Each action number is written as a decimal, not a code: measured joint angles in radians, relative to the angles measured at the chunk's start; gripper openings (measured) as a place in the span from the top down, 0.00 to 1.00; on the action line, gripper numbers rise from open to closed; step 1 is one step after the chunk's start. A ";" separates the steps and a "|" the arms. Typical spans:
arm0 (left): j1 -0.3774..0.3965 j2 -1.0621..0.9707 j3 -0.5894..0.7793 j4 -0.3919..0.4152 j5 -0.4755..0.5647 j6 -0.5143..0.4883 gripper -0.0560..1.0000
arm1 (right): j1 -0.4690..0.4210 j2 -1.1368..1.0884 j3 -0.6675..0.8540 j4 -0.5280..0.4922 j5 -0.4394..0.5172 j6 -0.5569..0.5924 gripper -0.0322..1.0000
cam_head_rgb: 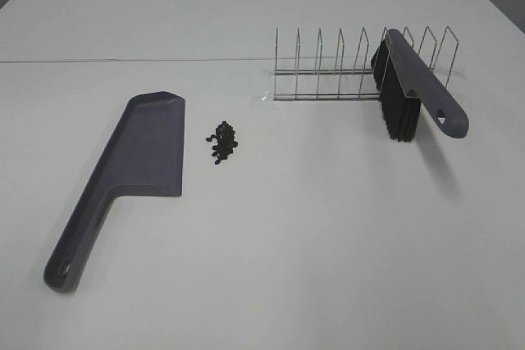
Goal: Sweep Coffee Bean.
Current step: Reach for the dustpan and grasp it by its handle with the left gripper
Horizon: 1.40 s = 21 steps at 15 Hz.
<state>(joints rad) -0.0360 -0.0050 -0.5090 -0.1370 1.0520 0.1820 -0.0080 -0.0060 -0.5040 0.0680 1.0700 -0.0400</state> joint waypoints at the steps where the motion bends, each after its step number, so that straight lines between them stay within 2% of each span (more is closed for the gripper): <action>1: 0.000 0.000 0.000 0.000 0.000 0.000 0.45 | 0.000 0.000 0.000 0.000 0.000 0.000 0.16; 21: 0.000 0.000 0.000 -0.003 0.000 0.000 0.45 | 0.000 0.000 0.000 0.000 0.000 0.000 0.16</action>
<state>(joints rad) -0.0360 -0.0050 -0.5090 -0.1400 1.0520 0.1820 -0.0080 -0.0060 -0.5040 0.0680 1.0700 -0.0400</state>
